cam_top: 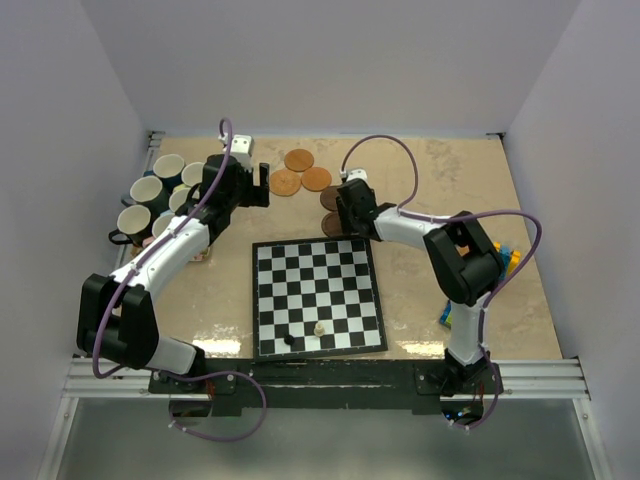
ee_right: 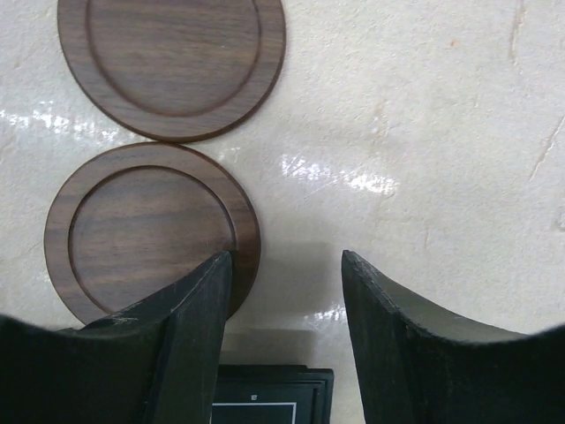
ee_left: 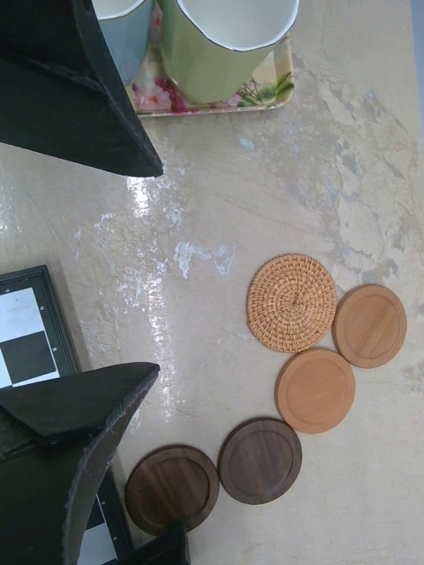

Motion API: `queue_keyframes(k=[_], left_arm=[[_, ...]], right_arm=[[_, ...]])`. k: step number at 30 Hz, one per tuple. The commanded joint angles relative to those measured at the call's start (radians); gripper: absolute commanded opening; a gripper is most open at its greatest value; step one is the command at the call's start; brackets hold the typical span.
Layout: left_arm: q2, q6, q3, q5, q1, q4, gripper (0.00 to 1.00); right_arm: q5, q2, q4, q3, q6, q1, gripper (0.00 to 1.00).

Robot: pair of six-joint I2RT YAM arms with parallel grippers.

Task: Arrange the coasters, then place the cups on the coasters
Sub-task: Move the coaster to the center of the board.

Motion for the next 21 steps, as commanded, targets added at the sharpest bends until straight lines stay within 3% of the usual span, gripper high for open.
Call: queue_keyframes(k=[1,21], left_arm=[[-0.029,0.017,0.001,-0.013,-0.001,0.028,0.90],[-0.012,0.017,-0.001,-0.015,-0.001,0.030,0.90]], right_arm=[[0.049,-0.012,-0.050,-0.016,-0.002,-0.019,0.56],[0.089,-0.015,-0.048,-0.022,-0.016,-0.056,0.56]])
